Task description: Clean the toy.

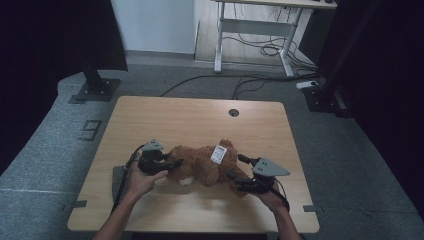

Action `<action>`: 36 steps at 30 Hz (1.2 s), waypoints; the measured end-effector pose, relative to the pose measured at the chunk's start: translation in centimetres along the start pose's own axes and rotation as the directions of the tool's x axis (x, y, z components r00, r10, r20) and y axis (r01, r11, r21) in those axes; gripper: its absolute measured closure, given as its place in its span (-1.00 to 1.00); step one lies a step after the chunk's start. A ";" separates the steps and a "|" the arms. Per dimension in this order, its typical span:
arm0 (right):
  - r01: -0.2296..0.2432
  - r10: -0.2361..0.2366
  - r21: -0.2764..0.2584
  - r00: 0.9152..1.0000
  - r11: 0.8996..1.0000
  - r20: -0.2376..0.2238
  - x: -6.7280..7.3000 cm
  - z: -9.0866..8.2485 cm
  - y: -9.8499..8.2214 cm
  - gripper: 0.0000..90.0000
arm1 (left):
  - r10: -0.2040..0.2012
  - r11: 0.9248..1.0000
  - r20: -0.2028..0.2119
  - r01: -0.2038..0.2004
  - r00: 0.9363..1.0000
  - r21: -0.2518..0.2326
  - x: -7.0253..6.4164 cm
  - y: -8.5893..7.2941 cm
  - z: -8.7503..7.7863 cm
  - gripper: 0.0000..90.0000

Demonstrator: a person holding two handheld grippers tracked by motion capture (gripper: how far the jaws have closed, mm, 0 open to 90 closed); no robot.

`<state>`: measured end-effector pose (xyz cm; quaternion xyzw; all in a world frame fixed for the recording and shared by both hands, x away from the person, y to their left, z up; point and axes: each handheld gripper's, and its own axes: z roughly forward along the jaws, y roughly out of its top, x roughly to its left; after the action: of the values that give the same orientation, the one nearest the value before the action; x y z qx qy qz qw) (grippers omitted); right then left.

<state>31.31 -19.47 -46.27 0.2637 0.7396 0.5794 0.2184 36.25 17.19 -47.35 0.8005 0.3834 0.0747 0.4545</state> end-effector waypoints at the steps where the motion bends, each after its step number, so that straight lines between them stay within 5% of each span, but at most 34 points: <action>1: -0.039 0.038 0.026 0.999 0.999 0.009 -0.8 0.2 0.8 -0.47 | 0.004 1.000 0.002 -0.004 1.000 -0.003 -0.1 -0.2 0.0 0.25; 6: -0.075 0.075 0.152 0.997 0.986 0.008 -1.4 2.2 0.9 -0.60 | -0.003 1.000 0.010 0.003 1.000 -0.010 0.0 -0.4 -0.1 0.27; 7: -0.088 0.089 0.243 0.996 0.966 0.006 -1.3 3.7 0.0 -0.70 | -0.005 1.000 0.014 0.005 1.000 -0.012 0.0 -0.5 -0.1 0.27; 9: -0.103 0.107 0.263 0.994 0.959 0.001 -1.4 4.1 -0.4 -0.73 | -0.004 1.000 0.016 0.004 1.000 -0.012 0.0 -0.5 -0.1 0.27; 10: -0.156 0.164 0.289 0.986 0.944 -0.004 -1.7 4.9 -1.3 -0.79 | -0.004 1.000 0.019 0.004 1.000 -0.012 0.1 -0.6 -0.1 0.27; 12: -0.170 0.181 0.296 0.984 0.940 -0.008 -1.8 5.0 -1.5 -0.79 | -0.005 1.000 0.022 0.006 1.000 -0.011 0.1 -0.6 -0.1 0.28; 13: -0.191 0.207 0.342 0.978 0.920 -0.013 -2.0 5.6 -2.1 -0.70 | -0.007 1.000 0.025 0.007 1.000 -0.012 0.1 -0.6 -0.1 0.28; 15: -0.196 0.217 0.355 0.976 0.914 -0.020 -1.9 6.0 -2.4 -0.53 | -0.008 1.000 0.023 0.008 1.000 -0.014 0.0 -0.6 -0.1 0.29; 16: -0.196 0.217 0.355 0.976 0.914 -0.020 -1.9 6.0 -2.4 -0.53 | -0.008 1.000 0.023 0.008 1.000 -0.014 0.0 -0.6 -0.1 0.29; 17: -0.170 0.193 0.349 0.981 0.921 -0.032 -1.7 6.0 -2.4 -0.15 | -0.015 1.000 0.026 0.015 1.000 -0.017 0.1 -0.5 -0.1 0.30; 19: -0.131 0.148 0.330 0.989 0.935 -0.025 -1.5 5.8 -2.1 0.09 | -0.021 0.999 0.028 0.022 0.999 -0.024 0.1 -0.5 0.0 0.30; 25: -0.054 0.057 0.268 0.998 0.962 -0.003 -0.9 5.6 -1.5 0.30 | -0.032 0.998 0.027 0.033 0.999 -0.058 0.1 -0.2 -0.2 0.41; 26: 0.034 -0.041 0.207 0.999 0.978 0.028 -0.5 5.6 -1.1 0.31 | -0.019 0.997 0.012 0.020 1.000 -0.075 0.0 0.2 -0.3 0.42; 27: 0.078 -0.088 0.178 0.995 0.981 0.053 -0.3 5.6 -1.0 0.31 | -0.015 0.996 0.004 0.015 1.000 -0.085 -0.1 0.3 -0.3 0.44; 28: 0.078 -0.088 0.178 0.995 0.981 0.053 -0.3 5.6 -1.0 0.31 | -0.015 0.996 0.004 0.015 1.000 -0.085 -0.1 0.3 -0.3 0.44; 30: 0.160 -0.171 0.107 0.980 0.981 0.105 -0.1 5.5 -0.7 0.31 | 0.018 0.990 -0.026 -0.021 1.000 -0.137 -0.5 0.9 -0.8 0.45; 32: 0.175 -0.185 0.094 0.977 0.980 0.105 -0.2 5.4 -0.7 0.30 | 0.023 0.989 -0.026 -0.026 0.999 -0.147 -0.5 0.9 -1.0 0.44; 36: 0.234 -0.245 0.120 0.965 0.965 0.089 -0.5 5.2 -2.1 0.23 | 0.036 0.996 -0.023 -0.038 0.999 -0.083 -0.4 -0.1 -0.2 0.44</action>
<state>34.73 -16.34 -49.49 0.2131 0.7843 0.4932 0.3101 35.76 17.09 -47.22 0.7869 0.3698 0.1077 0.4821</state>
